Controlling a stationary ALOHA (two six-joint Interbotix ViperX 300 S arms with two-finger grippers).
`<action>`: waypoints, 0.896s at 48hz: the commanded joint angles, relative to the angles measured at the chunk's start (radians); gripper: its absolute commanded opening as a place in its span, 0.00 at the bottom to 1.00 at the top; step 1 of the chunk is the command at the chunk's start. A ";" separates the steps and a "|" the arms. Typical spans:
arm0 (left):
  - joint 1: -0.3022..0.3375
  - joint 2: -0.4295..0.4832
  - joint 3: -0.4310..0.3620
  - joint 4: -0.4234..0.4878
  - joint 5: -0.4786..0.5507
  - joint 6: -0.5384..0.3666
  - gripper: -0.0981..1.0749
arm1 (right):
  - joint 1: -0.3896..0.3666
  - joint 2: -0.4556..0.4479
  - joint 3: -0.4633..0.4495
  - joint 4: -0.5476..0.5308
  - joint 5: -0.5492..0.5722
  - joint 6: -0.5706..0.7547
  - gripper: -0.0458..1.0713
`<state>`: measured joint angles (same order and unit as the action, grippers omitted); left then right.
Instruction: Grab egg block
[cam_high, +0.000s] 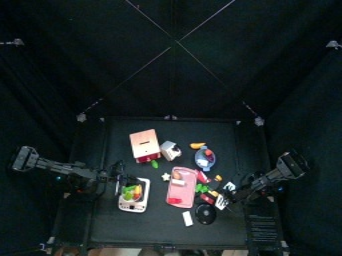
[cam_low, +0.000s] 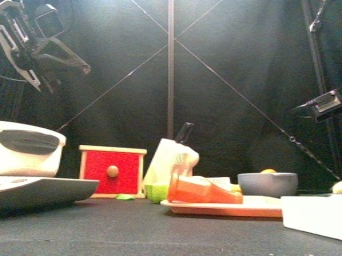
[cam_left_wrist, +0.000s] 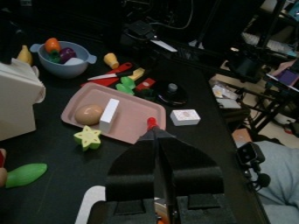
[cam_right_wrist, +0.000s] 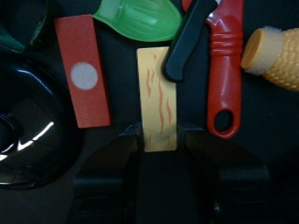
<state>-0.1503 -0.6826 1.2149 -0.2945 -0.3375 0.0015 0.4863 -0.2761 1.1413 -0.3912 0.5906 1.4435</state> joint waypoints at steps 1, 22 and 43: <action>0.000 0.000 -0.014 0.002 -0.008 0.002 0.38 | -0.003 0.005 -0.017 0.003 0.003 0.002 0.57; 0.000 0.000 -0.014 0.003 -0.009 0.000 0.38 | 0.006 -0.005 -0.153 0.008 0.160 0.002 0.52; -0.002 0.000 -0.015 0.003 -0.009 0.000 0.38 | 0.008 -0.005 -0.170 0.031 0.163 0.002 0.52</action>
<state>-0.1503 -0.6826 1.2149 -0.2945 -0.3375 0.0015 0.4924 -0.2638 0.9956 -0.3651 0.7517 1.4450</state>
